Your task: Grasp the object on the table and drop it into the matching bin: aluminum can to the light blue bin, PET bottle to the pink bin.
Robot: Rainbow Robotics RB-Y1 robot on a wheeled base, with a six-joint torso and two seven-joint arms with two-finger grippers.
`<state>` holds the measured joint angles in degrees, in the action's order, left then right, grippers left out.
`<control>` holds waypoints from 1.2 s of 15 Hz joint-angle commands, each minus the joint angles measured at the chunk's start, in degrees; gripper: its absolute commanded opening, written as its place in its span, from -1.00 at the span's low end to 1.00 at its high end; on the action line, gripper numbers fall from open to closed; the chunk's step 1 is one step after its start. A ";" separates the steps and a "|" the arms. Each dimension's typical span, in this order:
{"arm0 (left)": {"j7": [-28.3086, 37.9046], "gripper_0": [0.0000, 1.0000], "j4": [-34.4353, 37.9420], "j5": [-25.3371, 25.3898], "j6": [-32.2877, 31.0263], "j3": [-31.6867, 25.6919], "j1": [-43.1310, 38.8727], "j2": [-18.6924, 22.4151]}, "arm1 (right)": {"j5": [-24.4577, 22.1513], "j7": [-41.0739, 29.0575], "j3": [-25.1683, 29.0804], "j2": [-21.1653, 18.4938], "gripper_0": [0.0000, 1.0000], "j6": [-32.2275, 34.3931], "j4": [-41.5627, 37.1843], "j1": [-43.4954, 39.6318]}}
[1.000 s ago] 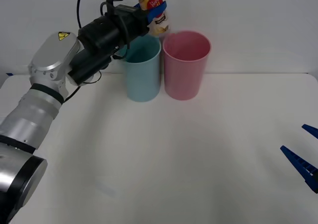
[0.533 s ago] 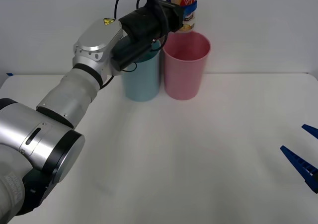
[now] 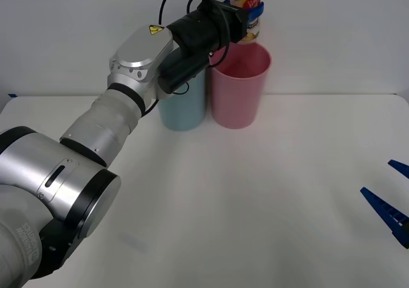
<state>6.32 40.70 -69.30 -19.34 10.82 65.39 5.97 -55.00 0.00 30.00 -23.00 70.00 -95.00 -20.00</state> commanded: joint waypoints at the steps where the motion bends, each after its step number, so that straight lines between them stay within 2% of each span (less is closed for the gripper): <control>1: 0.09 1.00 -0.01 0.04 0.00 -0.01 -0.09 0.09 | 0.00 0.00 0.00 0.00 1.00 0.00 0.00 0.00; 5: 0.62 1.00 0.08 1.62 -0.88 -0.01 -0.62 0.88 | 0.00 0.00 0.00 0.00 1.00 0.00 0.00 0.00; 8: 0.80 1.00 2.01 4.70 -4.30 -0.01 -2.64 3.69 | 0.00 0.00 0.00 0.00 1.00 0.00 0.00 0.00; 15: 2.20 1.00 21.09 9.35 -6.94 -0.01 -18.37 11.52 | 0.00 0.00 0.00 0.00 1.00 0.00 0.00 0.00; 18: 2.47 1.00 27.94 12.52 -8.52 -0.27 -24.96 16.61 | 0.00 0.00 0.00 0.00 1.00 0.00 0.00 0.00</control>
<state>8.72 67.12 -57.61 -27.45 10.66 41.94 21.37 -55.00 0.00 30.00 -23.00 70.00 -95.00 -20.00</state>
